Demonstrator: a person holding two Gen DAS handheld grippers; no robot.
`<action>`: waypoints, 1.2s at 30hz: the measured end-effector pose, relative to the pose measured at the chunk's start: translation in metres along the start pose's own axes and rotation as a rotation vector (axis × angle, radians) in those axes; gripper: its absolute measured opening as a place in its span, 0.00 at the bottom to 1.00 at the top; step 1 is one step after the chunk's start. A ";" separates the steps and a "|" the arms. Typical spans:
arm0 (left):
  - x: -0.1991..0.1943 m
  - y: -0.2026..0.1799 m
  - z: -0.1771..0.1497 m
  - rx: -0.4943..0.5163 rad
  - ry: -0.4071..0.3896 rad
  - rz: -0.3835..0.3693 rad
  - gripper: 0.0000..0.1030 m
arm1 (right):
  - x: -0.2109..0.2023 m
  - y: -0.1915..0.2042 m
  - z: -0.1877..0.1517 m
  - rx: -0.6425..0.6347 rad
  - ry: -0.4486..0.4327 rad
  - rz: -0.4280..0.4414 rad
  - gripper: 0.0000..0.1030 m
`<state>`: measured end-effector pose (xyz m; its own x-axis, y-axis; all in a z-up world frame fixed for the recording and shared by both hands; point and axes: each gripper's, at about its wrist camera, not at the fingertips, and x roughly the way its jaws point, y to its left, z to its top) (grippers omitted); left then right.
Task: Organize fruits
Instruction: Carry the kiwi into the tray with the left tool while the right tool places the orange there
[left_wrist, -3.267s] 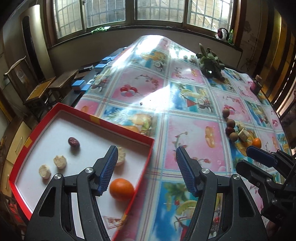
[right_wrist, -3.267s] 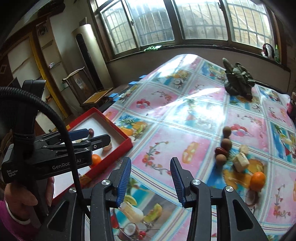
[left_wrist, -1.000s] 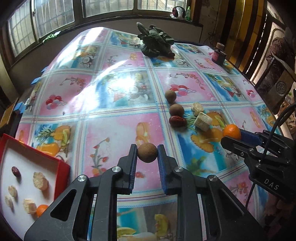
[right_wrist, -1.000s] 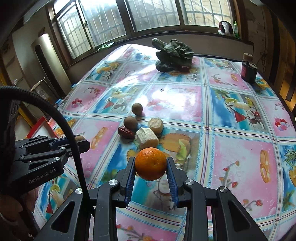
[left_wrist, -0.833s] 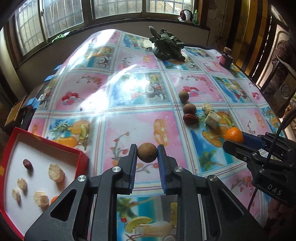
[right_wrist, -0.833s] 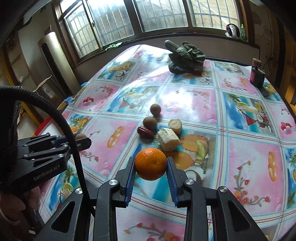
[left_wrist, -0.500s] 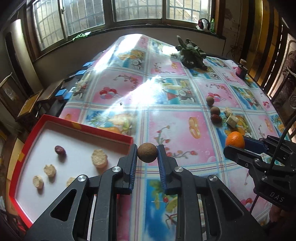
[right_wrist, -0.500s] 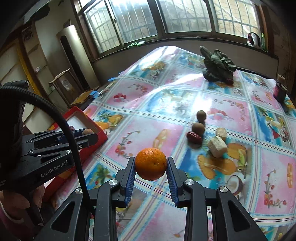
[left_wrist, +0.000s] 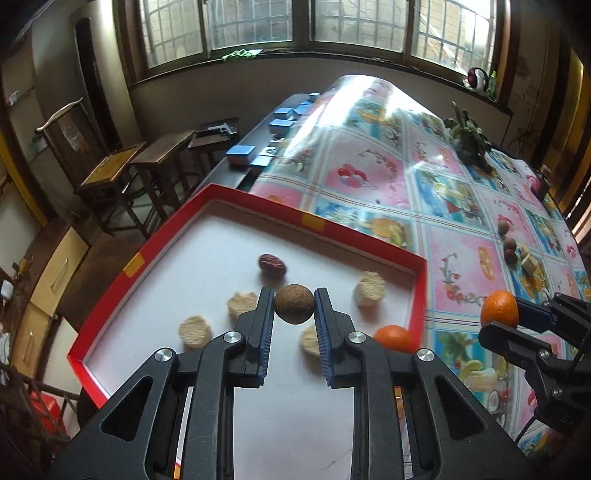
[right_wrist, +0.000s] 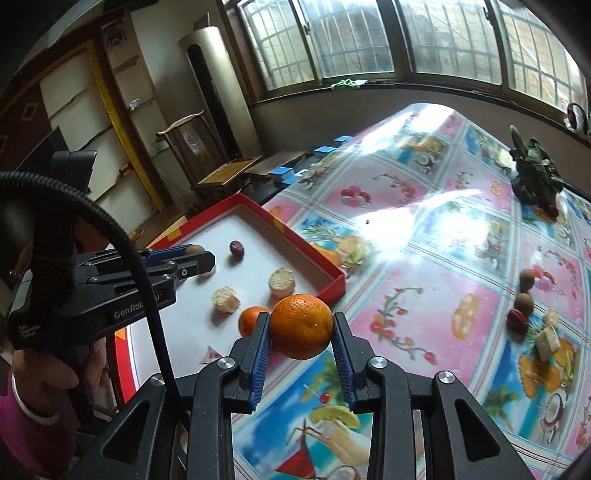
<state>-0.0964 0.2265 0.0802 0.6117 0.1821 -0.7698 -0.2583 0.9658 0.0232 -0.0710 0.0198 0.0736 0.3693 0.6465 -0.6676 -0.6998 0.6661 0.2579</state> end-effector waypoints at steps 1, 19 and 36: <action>0.001 0.009 0.000 -0.015 0.001 0.012 0.20 | 0.004 0.005 0.002 -0.011 0.003 0.013 0.31; 0.057 0.086 0.006 -0.139 0.104 0.107 0.20 | 0.087 0.087 0.002 -0.171 0.165 0.138 0.30; 0.055 0.083 0.008 -0.191 0.088 0.130 0.64 | 0.095 0.090 -0.009 -0.179 0.174 0.143 0.39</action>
<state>-0.0782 0.3184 0.0454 0.4988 0.2778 -0.8210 -0.4722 0.8814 0.0113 -0.1047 0.1381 0.0265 0.1596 0.6449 -0.7474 -0.8396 0.4868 0.2408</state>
